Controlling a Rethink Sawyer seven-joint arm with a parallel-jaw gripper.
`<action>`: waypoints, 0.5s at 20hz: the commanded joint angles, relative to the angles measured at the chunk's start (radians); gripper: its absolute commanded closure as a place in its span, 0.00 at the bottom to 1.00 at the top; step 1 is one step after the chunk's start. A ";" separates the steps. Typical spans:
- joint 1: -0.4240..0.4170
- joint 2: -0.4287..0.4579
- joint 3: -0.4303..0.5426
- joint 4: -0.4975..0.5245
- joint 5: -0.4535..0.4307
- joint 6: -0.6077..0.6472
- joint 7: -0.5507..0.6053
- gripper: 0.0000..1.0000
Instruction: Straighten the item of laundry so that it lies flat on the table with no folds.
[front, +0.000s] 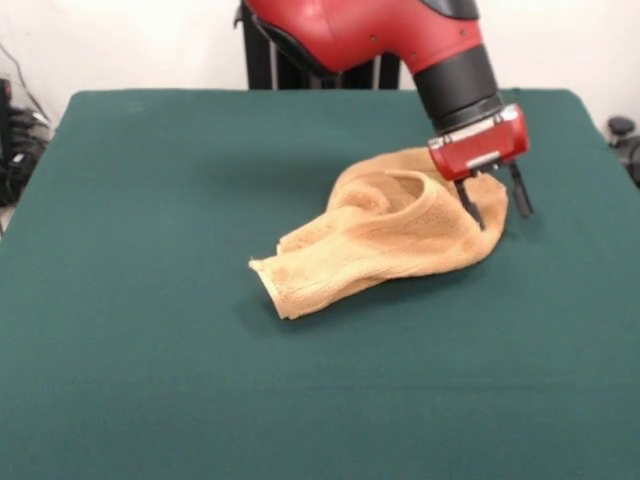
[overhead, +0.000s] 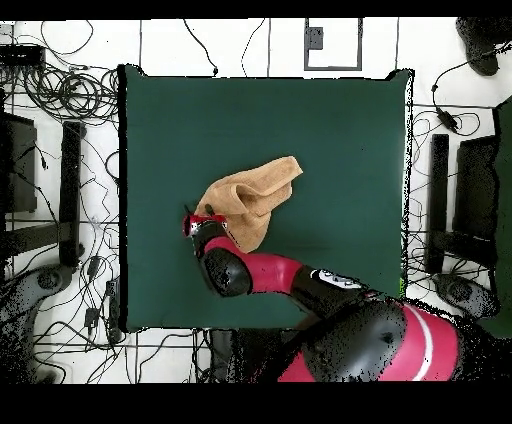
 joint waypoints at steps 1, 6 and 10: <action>0.183 0.001 -0.115 -0.126 0.249 -0.256 0.234 0.00; 0.207 0.020 -0.131 -0.128 0.292 -0.346 0.238 0.00; 0.206 0.019 -0.129 -0.113 0.302 -0.373 0.249 0.00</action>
